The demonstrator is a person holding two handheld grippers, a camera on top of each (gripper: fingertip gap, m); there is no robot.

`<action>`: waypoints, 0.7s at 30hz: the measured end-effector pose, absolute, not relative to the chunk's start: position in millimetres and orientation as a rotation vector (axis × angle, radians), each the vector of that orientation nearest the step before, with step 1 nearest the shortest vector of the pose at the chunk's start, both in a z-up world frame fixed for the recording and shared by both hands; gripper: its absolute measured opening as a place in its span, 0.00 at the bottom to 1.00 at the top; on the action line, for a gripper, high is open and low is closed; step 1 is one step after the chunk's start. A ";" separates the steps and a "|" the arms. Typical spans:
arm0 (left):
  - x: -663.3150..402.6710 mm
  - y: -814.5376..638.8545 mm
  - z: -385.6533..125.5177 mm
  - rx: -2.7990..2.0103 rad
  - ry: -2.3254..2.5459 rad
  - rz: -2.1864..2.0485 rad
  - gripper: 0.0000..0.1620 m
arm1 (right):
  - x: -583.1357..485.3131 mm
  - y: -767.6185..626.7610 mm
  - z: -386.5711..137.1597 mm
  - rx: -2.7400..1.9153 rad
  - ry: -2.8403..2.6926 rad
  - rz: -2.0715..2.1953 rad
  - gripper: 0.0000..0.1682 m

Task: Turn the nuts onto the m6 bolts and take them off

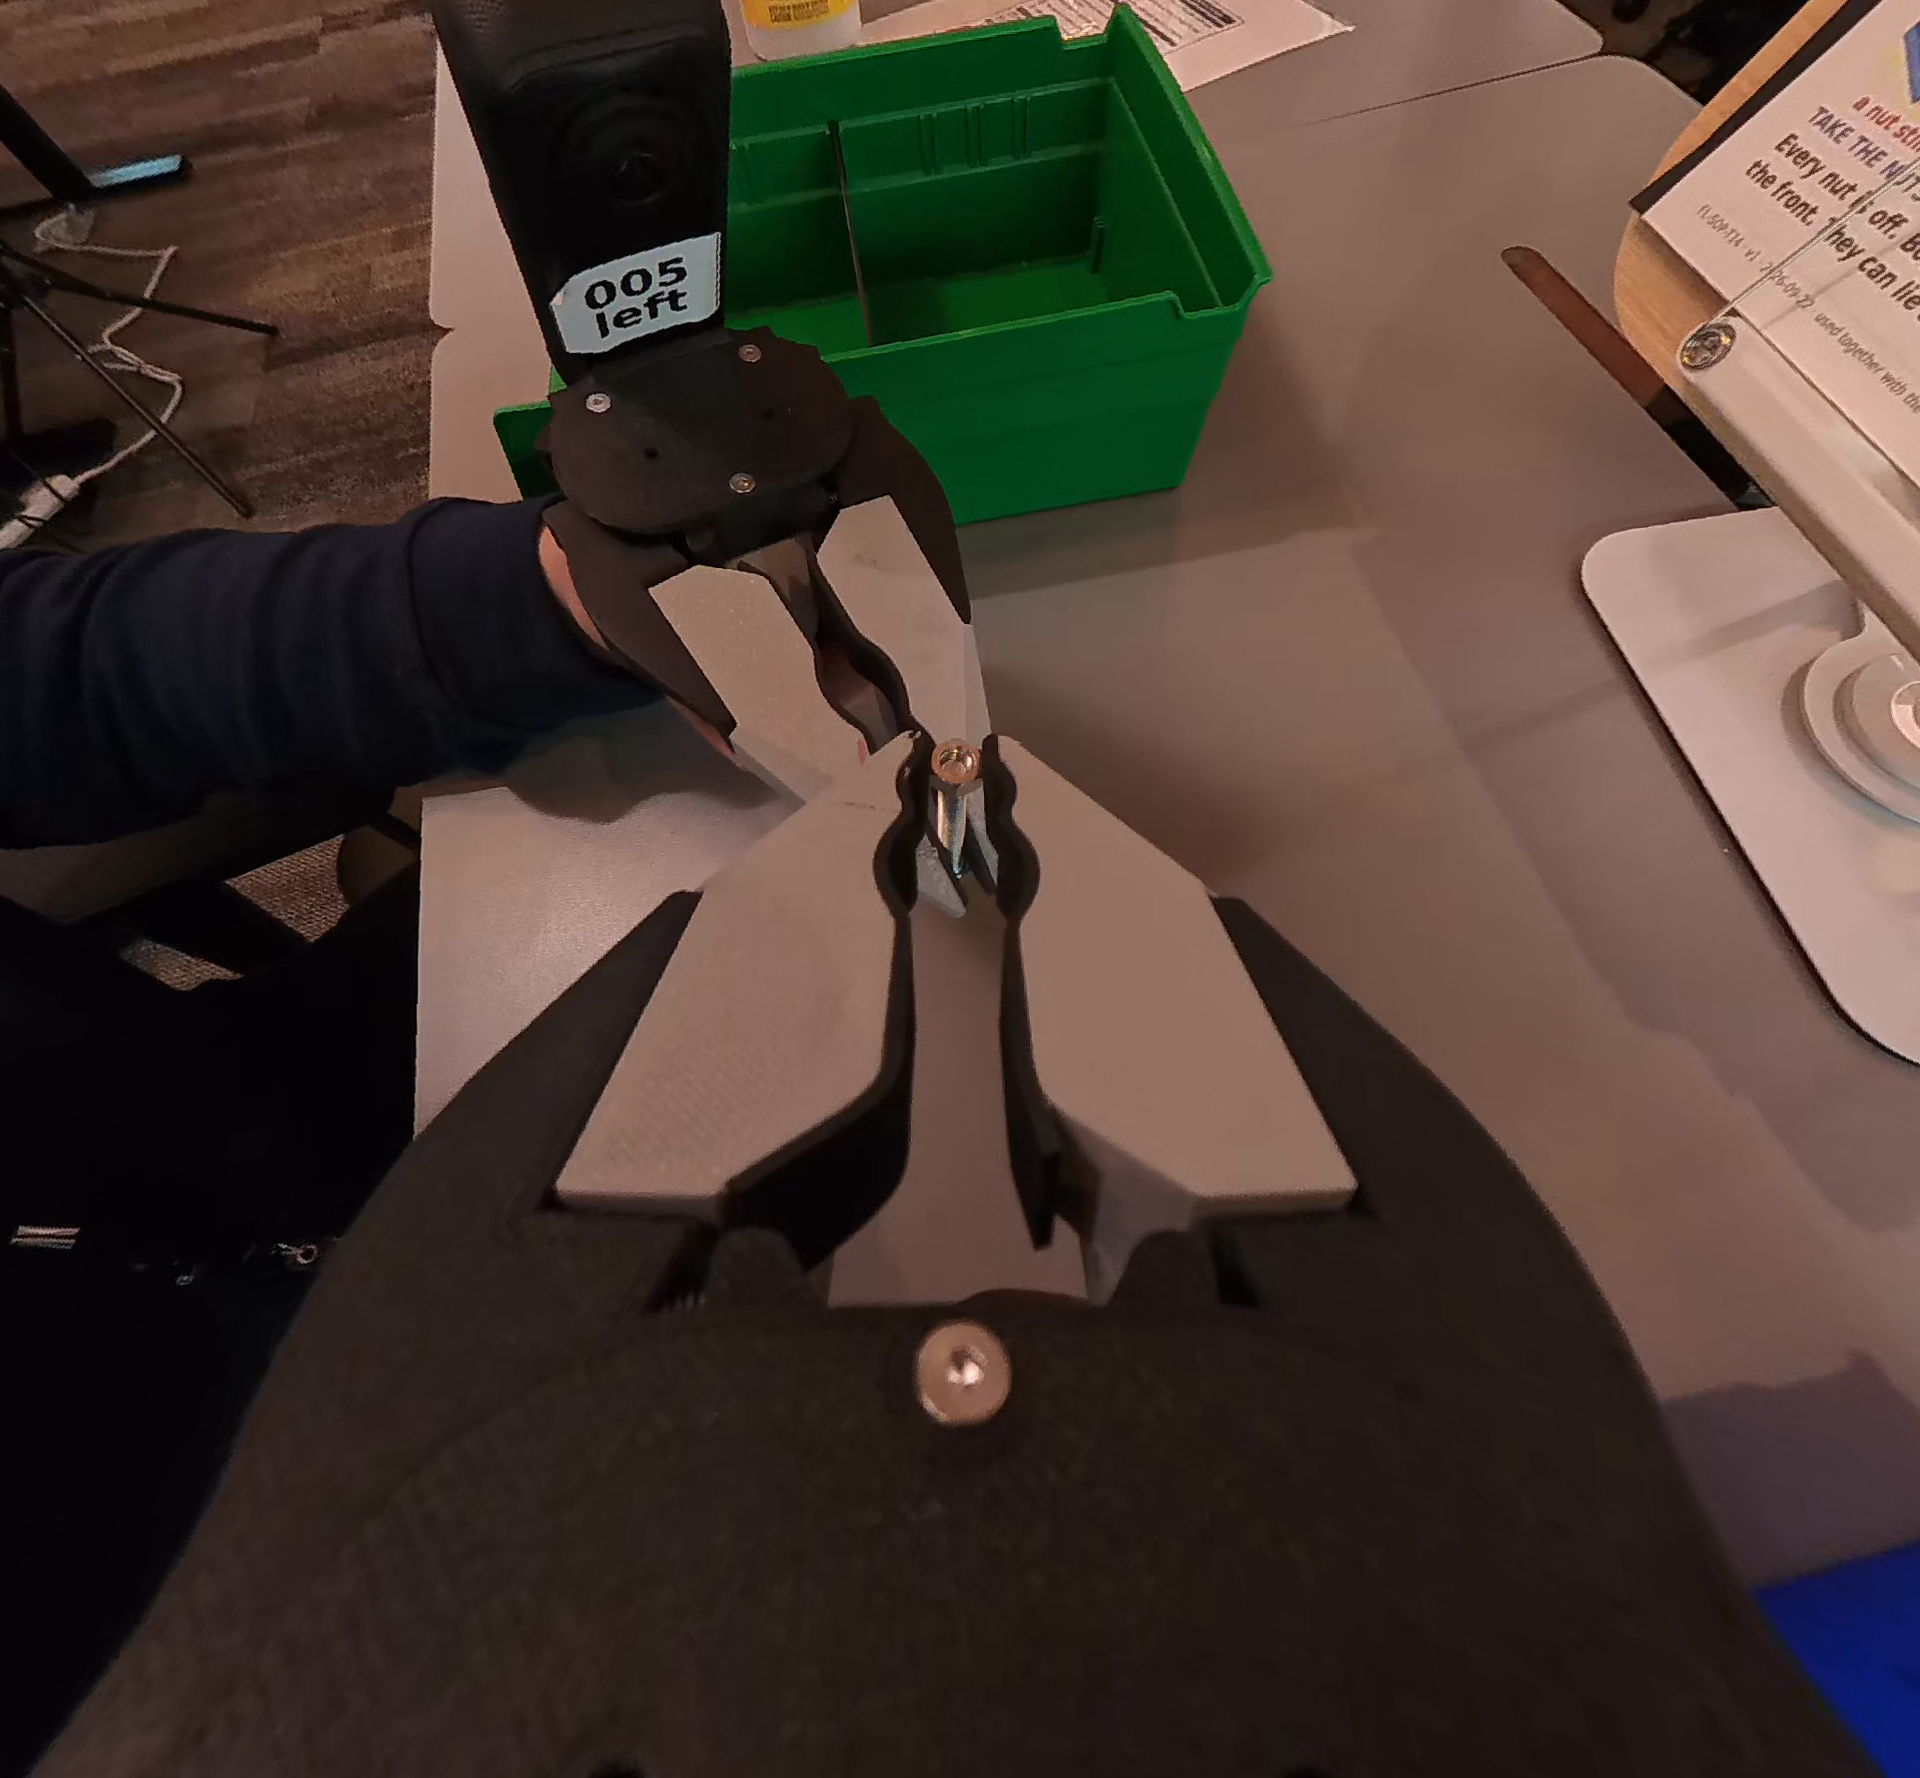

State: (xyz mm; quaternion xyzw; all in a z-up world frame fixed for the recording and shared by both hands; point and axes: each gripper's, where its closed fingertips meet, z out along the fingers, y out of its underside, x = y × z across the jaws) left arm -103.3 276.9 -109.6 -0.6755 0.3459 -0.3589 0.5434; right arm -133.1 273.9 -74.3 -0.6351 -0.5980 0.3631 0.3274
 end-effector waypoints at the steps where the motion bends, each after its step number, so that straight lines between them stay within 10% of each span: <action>1: -103.1 276.9 -109.8 -1.604 0.821 -0.853 0.01 | -133.0 273.9 -74.4 -1.664 -1.566 0.951 0.04; 21: -103.0 277.2 -110.9 -1.609 0.824 -0.849 0.01 | -131.5 274.5 -74.4 -1.663 -1.550 0.976 0.05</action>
